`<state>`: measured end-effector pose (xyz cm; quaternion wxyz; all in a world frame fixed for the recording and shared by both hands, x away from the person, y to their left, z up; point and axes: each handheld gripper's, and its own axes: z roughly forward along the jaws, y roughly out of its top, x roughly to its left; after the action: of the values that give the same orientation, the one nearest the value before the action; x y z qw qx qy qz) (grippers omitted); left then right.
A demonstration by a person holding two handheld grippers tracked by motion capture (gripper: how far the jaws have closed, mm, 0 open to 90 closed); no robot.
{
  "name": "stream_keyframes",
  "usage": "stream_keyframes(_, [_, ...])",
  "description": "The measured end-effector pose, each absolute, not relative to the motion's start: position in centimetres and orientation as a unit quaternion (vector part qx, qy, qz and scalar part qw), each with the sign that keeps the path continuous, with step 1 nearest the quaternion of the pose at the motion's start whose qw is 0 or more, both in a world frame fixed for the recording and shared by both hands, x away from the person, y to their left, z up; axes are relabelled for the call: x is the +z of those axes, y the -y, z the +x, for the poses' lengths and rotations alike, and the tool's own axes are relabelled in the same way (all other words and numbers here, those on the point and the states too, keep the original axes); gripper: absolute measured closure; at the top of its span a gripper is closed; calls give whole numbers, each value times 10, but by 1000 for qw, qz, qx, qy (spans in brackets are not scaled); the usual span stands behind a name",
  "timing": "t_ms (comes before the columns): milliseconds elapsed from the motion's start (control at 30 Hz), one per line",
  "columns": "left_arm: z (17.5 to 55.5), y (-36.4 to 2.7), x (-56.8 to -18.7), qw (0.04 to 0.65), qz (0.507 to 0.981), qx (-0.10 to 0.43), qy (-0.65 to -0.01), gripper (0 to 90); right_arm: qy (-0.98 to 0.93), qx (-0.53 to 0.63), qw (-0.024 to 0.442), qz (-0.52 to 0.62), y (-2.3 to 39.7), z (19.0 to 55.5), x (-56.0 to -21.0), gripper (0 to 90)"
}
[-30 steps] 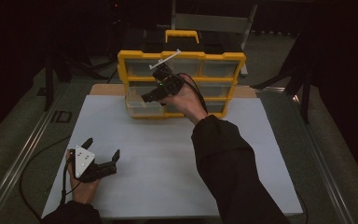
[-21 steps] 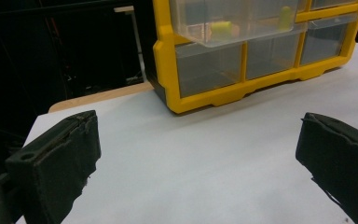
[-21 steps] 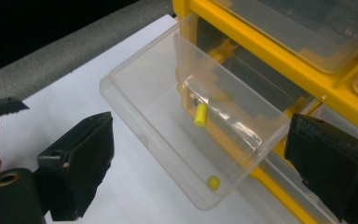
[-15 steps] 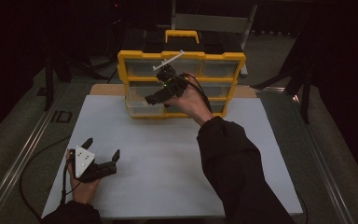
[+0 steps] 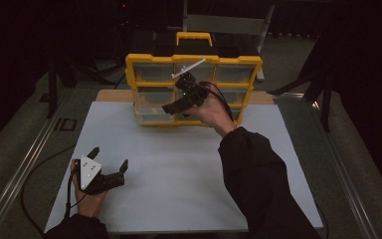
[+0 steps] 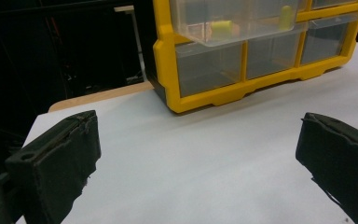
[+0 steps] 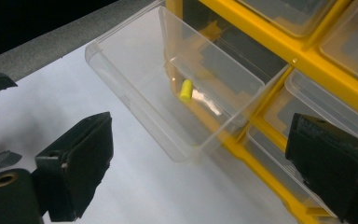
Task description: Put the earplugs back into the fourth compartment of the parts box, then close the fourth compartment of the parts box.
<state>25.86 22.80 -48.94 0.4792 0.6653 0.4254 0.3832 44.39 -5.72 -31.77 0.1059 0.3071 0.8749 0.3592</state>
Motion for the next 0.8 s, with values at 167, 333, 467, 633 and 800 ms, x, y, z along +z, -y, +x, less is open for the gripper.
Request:
stream_keyframes(167, [259,-228,-489,479,665,383,-425,8,-872,366,108,306,62,442,-319,74])
stream_keyframes(333, [259,-228,-489,480,665,383,-425,8,-873,364,106,309,66,440,-323,75])
stream_keyframes(467, [258,-228,-489,480,664,384,-426,7,-872,366,102,308,68,439,-326,75])
stream_keyframes(633, [259,-228,-489,480,664,384,-427,7,-873,364,98,310,70,437,-330,75])
stream_keyframes(800, [259,-228,-489,479,665,384,-425,7,-873,364,96,311,74,434,-335,78])
